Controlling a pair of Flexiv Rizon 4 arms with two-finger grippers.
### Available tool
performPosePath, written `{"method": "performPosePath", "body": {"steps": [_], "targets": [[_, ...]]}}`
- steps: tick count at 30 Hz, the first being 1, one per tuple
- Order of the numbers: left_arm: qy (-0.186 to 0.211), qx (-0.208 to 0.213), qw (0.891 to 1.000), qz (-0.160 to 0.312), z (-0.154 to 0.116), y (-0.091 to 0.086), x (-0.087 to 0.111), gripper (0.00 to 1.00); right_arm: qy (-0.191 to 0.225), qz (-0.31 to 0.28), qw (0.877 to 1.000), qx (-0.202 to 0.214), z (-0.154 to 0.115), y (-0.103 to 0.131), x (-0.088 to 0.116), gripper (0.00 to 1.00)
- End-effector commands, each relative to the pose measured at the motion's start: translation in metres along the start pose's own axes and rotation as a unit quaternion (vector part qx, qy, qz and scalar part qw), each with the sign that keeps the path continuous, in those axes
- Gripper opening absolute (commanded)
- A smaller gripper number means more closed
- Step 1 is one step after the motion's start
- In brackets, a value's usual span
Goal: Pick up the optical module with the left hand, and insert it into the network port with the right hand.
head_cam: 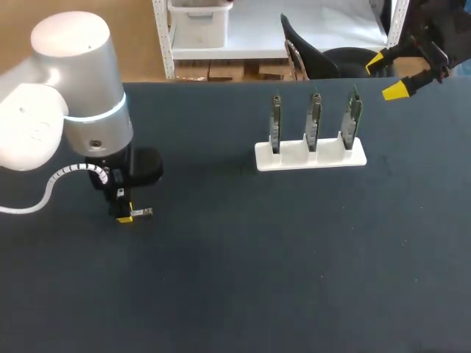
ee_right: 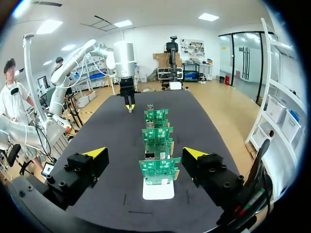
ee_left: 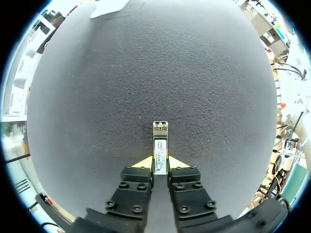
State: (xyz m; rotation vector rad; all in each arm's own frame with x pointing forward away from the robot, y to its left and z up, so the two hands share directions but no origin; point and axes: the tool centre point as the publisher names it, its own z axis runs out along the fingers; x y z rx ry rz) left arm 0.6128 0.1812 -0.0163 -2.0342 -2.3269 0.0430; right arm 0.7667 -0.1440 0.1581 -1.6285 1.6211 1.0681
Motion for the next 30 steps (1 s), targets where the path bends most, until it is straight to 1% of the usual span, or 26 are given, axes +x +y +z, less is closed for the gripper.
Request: {"method": "performPosePath", "body": {"steps": [1, 3, 12, 15, 18, 19, 21, 23, 24, 27, 28, 30], "targets": [[-0.002, -0.010, 1.000, 0.001, -0.007, 0.005, -0.003, 0.00, 0.001, -0.001, 1.000, 0.003, 0.001, 0.003, 0.000, 1.00], [-0.008, -0.020, 1.000, 0.000, -0.013, 0.009, -0.005, 0.00, 0.001, -0.001, 1.000, 0.003, 0.001, 0.003, 0.000, 1.00], [-0.047, -0.092, 0.995, -0.007, -0.060, 0.048, -0.020, 0.00, 0.001, -0.001, 1.000, 0.003, 0.001, 0.003, 0.000, 1.00], [-0.076, -0.110, 0.991, -0.025, -0.078, 0.062, -0.026, 0.00, 0.001, -0.001, 1.000, 0.003, 0.001, 0.003, 0.000, 1.00], [-0.126, -0.121, 0.983, -0.054, -0.097, 0.078, -0.035, 0.00, 0.001, -0.001, 1.000, 0.003, 0.001, 0.003, 0.000, 1.00], [-0.148, -0.126, 0.979, -0.063, -0.104, 0.084, -0.039, 0.00, 0.001, -0.001, 1.000, 0.003, 0.001, 0.003, 0.000, 1.00], [-0.196, -0.137, 0.967, -0.089, -0.120, 0.098, -0.051, 0.00, 0.001, -0.001, 1.000, 0.003, 0.001, 0.003, 0.000, 1.00], [-0.260, -0.145, 0.948, -0.116, -0.136, 0.112, -0.063, 0.00, 0.001, -0.001, 1.000, 0.003, 0.001, 0.003, 0.000, 1.00], [-0.284, -0.151, 0.939, -0.124, -0.145, 0.119, -0.071, 0.00, 0.001, -0.001, 1.000, 0.003, 0.001, 0.003, 0.000, 1.00], [-0.337, -0.171, 0.917, -0.129, -0.170, 0.137, -0.095, 0.00, 0.001, -0.001, 1.000, 0.003, 0.001, 0.003, 0.000, 1.00], [-0.361, -0.175, 0.907, -0.129, -0.179, 0.143, -0.103, 0.00, 0.001, -0.001, 1.000, 0.003, 0.001, 0.003, 0.000, 1.00], [-0.389, -0.188, 0.893, -0.127, -0.195, 0.155, -0.120, 0.00, 0.001, -0.001, 1.000, 0.003, 0.001, 0.003, 0.000, 1.00]]}}
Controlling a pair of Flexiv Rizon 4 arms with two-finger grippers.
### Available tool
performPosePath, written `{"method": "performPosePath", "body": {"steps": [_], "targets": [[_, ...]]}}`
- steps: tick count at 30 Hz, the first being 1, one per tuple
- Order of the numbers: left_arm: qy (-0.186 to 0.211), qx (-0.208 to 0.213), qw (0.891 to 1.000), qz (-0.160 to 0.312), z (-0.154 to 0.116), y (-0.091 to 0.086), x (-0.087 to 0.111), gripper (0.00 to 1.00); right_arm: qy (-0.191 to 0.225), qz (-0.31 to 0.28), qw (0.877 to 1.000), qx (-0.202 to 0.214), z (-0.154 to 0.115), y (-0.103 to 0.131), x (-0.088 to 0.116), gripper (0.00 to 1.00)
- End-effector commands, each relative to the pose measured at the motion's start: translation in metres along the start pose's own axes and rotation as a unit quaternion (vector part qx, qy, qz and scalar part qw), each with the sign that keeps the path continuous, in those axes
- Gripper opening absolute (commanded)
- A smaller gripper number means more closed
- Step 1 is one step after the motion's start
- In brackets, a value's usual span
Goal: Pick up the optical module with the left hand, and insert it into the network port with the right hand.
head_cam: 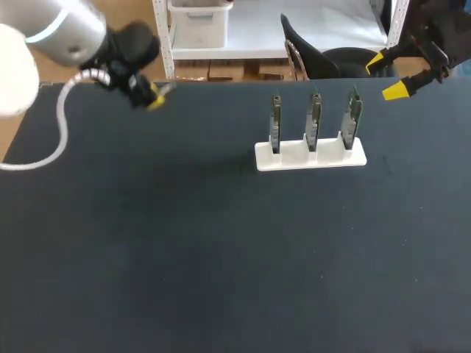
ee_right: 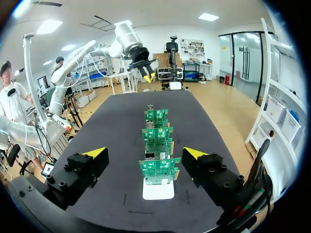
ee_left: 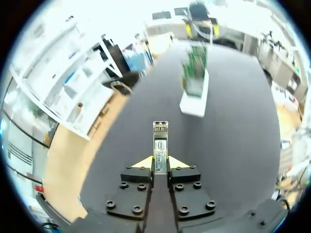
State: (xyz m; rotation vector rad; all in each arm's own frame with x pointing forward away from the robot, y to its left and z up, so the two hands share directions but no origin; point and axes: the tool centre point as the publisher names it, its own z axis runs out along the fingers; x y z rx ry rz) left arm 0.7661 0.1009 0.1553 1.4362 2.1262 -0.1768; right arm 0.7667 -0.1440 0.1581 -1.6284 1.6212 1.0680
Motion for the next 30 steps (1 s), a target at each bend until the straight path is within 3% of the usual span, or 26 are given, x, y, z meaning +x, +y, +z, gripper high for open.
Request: {"method": "performPosePath", "body": {"steps": [1, 9, 12, 17, 24, 30], "targets": [[-0.147, -0.027, 0.988, -0.028, 0.008, 0.022, -0.043, 0.00, 0.001, -0.001, 1.000, 0.003, 0.001, 0.003, 0.000, 1.00], [-0.267, 0.002, 0.964, 0.011, 0.013, 0.025, -0.146, 0.00, 0.001, -0.001, 1.000, 0.003, 0.001, 0.003, 0.000, 1.00], [-0.310, 0.031, 0.950, 0.010, 0.018, 0.016, -0.178, 0.00, 0.001, -0.001, 1.000, 0.003, 0.001, 0.003, 0.000, 1.00], [-0.341, 0.071, 0.936, 0.046, 0.033, -0.011, -0.227, 0.00, 0.001, -0.001, 1.000, 0.003, 0.001, 0.003, 0.000, 1.00], [-0.382, 0.136, 0.912, 0.059, 0.051, -0.048, -0.274, 0.00, 0.001, -0.001, 1.000, 0.003, 0.001, 0.003, 0.000, 1.00], [-0.413, 0.176, 0.892, 0.051, 0.060, -0.070, -0.299, 0.00, 0.001, -0.001, 1.000, 0.003, 0.001, 0.003, 0.000, 1.00]]}}
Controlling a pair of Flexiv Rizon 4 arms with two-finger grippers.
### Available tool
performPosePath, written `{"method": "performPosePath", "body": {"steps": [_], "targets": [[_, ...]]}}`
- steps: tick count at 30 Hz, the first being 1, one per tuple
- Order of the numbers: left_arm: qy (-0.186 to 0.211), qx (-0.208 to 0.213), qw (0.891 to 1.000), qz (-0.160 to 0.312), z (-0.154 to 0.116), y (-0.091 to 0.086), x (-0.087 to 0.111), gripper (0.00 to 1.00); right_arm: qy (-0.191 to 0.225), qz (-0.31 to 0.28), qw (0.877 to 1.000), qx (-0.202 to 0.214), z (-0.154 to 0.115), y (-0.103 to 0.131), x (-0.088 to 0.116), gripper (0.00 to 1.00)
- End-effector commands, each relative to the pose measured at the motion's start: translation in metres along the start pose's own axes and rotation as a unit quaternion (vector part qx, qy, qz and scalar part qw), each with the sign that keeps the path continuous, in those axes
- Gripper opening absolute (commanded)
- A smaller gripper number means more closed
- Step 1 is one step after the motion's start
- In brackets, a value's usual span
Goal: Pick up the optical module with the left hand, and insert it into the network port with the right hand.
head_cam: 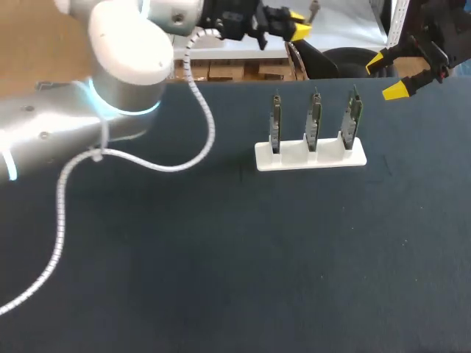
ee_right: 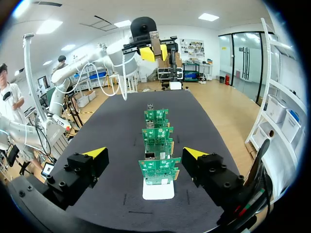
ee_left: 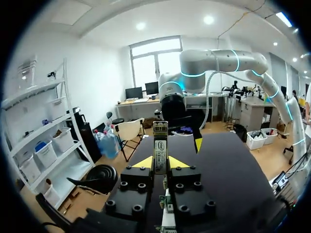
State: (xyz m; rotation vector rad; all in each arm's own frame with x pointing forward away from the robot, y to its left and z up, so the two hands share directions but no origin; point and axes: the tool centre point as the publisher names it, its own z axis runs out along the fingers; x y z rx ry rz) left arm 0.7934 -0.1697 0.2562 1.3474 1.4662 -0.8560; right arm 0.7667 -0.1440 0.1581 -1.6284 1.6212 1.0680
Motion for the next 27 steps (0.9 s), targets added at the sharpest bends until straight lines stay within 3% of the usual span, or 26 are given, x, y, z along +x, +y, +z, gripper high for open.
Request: {"method": "performPosePath", "body": {"steps": [1, 13, 22, 27], "targets": [[-0.071, 0.042, 0.997, -0.004, 0.034, 0.006, 0.000, 0.00, 0.001, -0.001, 1.000, 0.003, 0.001, 0.003, 0.000, 1.00], [-0.109, 0.073, 0.991, -0.028, 0.069, -0.025, 0.006, 0.00, 0.001, -0.001, 1.000, 0.003, 0.001, 0.003, 0.000, 1.00], [-0.121, 0.058, 0.990, -0.050, 0.085, -0.032, 0.016, 0.00, 0.001, -0.001, 1.000, 0.003, 0.001, 0.003, 0.000, 1.00], [-0.116, 0.053, 0.991, -0.038, 0.094, -0.037, 0.016, 0.00, 0.001, -0.001, 1.000, 0.003, 0.001, 0.003, 0.000, 1.00]]}}
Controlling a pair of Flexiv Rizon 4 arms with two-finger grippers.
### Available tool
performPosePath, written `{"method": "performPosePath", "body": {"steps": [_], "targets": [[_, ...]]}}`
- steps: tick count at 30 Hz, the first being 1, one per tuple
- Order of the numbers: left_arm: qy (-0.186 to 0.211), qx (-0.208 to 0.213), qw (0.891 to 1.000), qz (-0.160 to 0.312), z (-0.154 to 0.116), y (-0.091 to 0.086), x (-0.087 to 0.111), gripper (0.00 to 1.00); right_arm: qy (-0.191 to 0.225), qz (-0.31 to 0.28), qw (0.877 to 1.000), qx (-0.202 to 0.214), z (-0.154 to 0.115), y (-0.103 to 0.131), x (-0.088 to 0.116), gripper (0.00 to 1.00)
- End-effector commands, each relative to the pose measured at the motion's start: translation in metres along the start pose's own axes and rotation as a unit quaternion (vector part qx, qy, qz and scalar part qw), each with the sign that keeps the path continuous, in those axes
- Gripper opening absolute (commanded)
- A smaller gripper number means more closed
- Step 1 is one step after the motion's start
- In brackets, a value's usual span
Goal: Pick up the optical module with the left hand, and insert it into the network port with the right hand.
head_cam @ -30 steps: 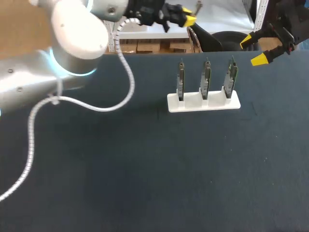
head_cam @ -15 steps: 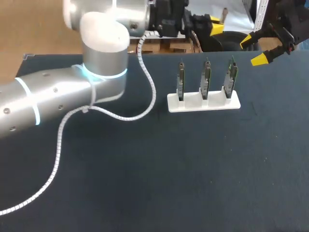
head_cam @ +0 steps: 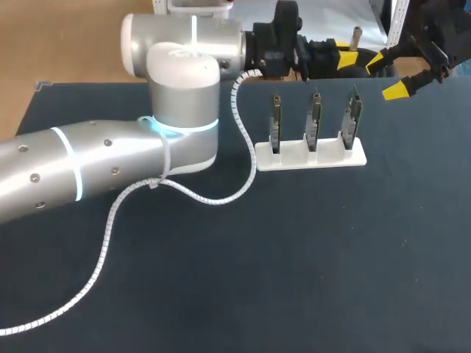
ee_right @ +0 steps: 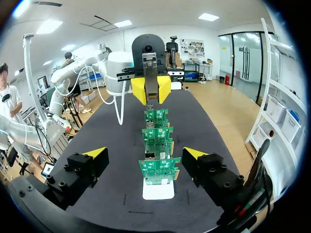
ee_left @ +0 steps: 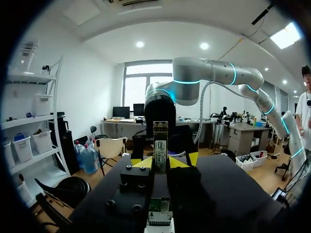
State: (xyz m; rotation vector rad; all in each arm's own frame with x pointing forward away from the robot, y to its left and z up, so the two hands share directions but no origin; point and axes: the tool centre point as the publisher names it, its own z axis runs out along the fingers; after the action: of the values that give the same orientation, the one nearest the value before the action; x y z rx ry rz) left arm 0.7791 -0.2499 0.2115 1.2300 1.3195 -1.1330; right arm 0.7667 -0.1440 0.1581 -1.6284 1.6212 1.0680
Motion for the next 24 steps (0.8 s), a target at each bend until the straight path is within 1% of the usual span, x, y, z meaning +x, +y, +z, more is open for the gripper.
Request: {"method": "performPosePath", "body": {"steps": [1, 7, 17, 20, 24], "targets": [[0.001, -0.005, 1.000, 0.009, 0.009, -0.006, 0.004, 0.00, 0.001, -0.001, 1.000, 0.003, 0.001, 0.003, 0.000, 1.00], [0.006, -0.005, 1.000, 0.003, 0.017, -0.007, 0.014, 0.00, 0.001, -0.001, 1.000, 0.003, 0.001, 0.003, 0.000, 1.00], [-0.004, -0.014, 1.000, -0.015, 0.024, -0.004, 0.021, 0.00, 0.001, -0.001, 1.000, 0.003, 0.001, 0.003, 0.000, 1.00], [0.003, -0.014, 1.000, -0.006, 0.026, -0.003, 0.024, 0.00, 0.001, -0.001, 1.000, 0.003, 0.001, 0.003, 0.000, 1.00], [0.004, -0.020, 1.000, -0.006, 0.027, -0.003, 0.026, 0.00, 0.001, -0.001, 1.000, 0.003, 0.001, 0.003, 0.000, 1.00]]}}
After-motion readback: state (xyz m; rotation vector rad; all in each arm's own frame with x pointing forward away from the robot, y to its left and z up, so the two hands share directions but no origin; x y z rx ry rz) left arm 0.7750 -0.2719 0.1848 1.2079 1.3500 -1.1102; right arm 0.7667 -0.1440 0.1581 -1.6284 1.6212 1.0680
